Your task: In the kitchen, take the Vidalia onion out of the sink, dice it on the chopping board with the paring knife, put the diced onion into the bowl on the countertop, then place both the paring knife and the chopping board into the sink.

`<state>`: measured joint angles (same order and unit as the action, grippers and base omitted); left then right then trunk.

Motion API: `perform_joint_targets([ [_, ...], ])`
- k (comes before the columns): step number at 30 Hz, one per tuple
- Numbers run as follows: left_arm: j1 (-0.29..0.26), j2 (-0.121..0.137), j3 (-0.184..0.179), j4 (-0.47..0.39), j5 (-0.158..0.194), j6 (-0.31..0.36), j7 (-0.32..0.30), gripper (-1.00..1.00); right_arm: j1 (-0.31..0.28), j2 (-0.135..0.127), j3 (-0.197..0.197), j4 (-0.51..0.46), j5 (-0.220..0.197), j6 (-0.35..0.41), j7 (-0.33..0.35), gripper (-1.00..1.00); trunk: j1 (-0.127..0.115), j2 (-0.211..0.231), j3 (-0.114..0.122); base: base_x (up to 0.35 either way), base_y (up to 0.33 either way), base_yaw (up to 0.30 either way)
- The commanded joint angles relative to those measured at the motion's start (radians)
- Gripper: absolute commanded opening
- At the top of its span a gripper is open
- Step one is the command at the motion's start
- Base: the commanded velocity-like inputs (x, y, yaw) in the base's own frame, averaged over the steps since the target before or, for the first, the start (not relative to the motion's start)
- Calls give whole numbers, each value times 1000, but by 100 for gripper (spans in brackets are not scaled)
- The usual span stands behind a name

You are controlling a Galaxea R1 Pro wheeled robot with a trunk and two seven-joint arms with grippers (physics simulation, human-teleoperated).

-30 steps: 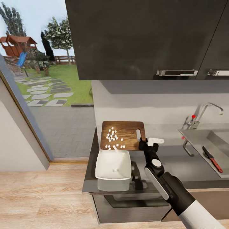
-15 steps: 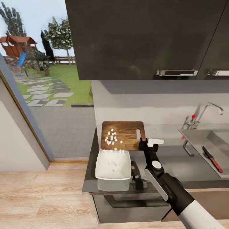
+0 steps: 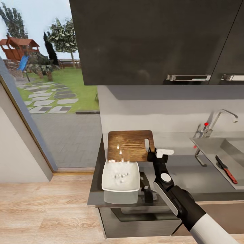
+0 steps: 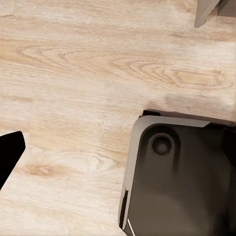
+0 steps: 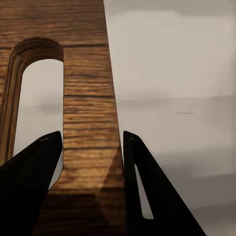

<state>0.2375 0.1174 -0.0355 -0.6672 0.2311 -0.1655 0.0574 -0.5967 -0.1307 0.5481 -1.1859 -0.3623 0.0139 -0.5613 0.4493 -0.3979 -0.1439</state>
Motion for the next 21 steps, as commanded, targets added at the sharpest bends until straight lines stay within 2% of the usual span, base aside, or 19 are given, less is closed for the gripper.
perform_joint_targets([
  [1, 0, 1, -4, -2, 4, -2, 5, 100, -2, -1, 4, 0, -3, 1, -8, -100, 1, -2, -2, 0, 0, 0],
  [6, 0, 1, -4, -2, 4, -2, 5, 100, -2, -1, 4, 18, -3, -36, -8, -100, 1, -2, -2, 0, 0, 0],
  [21, 0, 1, -4, -2, 4, -2, 5, 100, -2, -1, 22, 39, -3, -67, -8, -100, 1, -2, -2, 0, 0, 0],
])
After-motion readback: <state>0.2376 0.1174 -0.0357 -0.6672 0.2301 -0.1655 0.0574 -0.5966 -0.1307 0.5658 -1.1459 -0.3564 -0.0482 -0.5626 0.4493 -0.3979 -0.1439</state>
